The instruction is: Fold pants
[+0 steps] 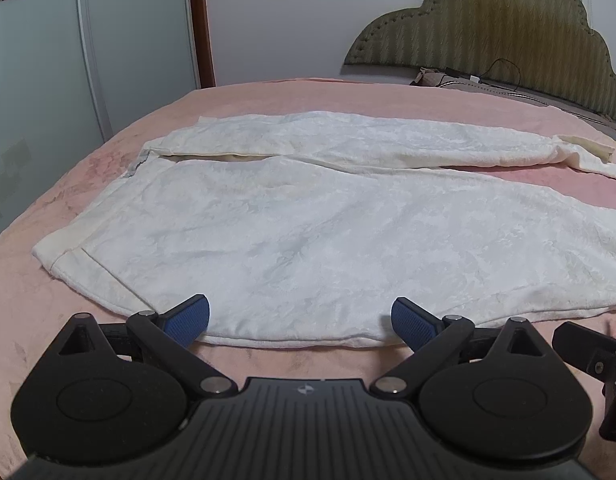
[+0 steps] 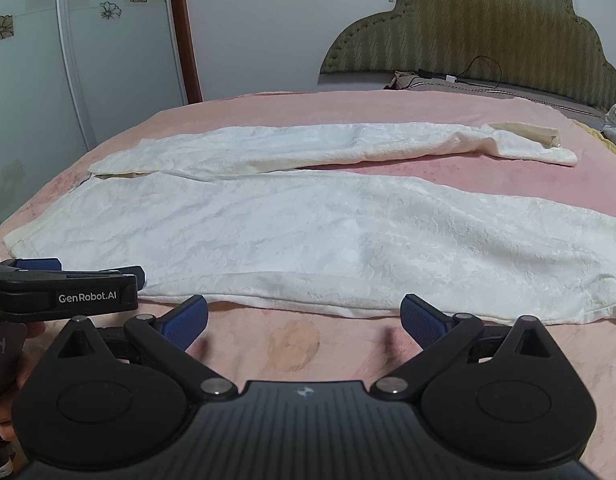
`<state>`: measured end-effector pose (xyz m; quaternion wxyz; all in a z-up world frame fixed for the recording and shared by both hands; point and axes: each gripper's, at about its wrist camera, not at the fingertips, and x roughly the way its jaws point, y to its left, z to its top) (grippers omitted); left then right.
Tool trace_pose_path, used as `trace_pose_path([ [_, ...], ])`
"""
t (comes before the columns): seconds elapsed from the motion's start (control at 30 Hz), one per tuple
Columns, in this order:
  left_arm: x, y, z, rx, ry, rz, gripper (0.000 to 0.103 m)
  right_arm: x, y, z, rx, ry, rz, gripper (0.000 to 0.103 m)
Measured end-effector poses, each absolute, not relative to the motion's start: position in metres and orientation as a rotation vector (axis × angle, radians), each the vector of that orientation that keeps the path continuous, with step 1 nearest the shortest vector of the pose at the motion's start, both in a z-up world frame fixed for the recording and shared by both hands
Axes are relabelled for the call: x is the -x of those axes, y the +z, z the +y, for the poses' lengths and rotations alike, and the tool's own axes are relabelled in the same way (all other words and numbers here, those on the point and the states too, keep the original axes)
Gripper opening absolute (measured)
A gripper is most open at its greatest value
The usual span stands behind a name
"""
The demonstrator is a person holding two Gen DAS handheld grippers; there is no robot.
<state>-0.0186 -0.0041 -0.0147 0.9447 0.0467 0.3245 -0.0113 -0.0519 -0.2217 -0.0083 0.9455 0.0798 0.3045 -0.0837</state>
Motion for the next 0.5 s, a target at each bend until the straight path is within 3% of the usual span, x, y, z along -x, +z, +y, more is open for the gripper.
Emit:
trace_pose_path([
  [0.5, 0.0218, -0.0149, -0.0027, -0.088, -0.010, 0.665, 0.100, 0.0528, -0.0097, -0.2192, -0.162, -0.160, 0.623, 0.103],
])
